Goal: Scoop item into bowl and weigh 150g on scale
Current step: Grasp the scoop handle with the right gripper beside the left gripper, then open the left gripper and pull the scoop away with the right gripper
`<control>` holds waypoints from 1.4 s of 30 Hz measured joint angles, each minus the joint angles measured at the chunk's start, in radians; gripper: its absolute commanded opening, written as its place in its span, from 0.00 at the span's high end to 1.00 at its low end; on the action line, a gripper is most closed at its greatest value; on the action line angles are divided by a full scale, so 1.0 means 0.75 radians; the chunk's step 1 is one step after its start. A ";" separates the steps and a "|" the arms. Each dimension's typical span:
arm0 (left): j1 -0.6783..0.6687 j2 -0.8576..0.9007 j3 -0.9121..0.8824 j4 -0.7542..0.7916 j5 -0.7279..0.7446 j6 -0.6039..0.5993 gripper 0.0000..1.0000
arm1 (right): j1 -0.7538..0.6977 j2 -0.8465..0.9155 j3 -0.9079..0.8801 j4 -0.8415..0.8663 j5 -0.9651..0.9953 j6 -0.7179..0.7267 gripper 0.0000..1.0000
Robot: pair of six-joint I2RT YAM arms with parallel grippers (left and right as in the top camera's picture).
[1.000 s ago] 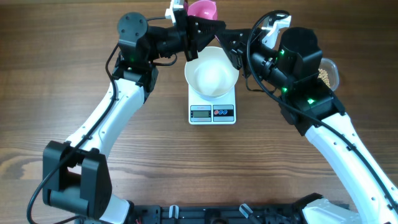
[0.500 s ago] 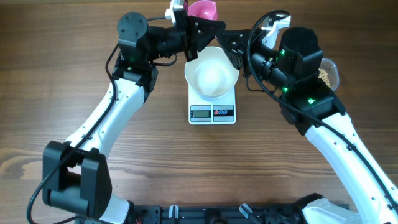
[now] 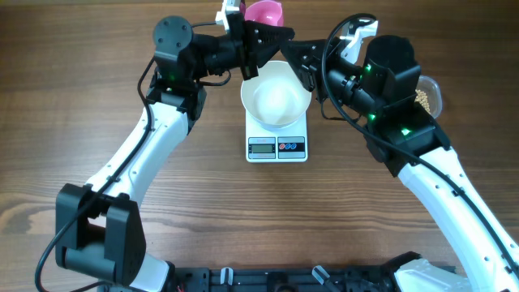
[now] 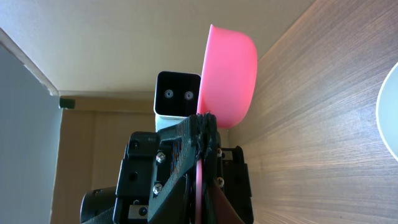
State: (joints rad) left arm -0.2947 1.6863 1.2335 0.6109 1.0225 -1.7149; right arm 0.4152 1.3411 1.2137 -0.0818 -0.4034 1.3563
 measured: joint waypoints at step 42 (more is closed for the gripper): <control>0.001 0.001 0.000 0.003 0.015 0.007 0.46 | 0.000 0.000 0.000 -0.004 -0.006 0.000 0.96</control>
State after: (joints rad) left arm -0.2943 1.6867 1.2335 0.6128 1.0336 -1.7096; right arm 0.4152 1.3411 1.2137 -0.0845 -0.4076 1.3563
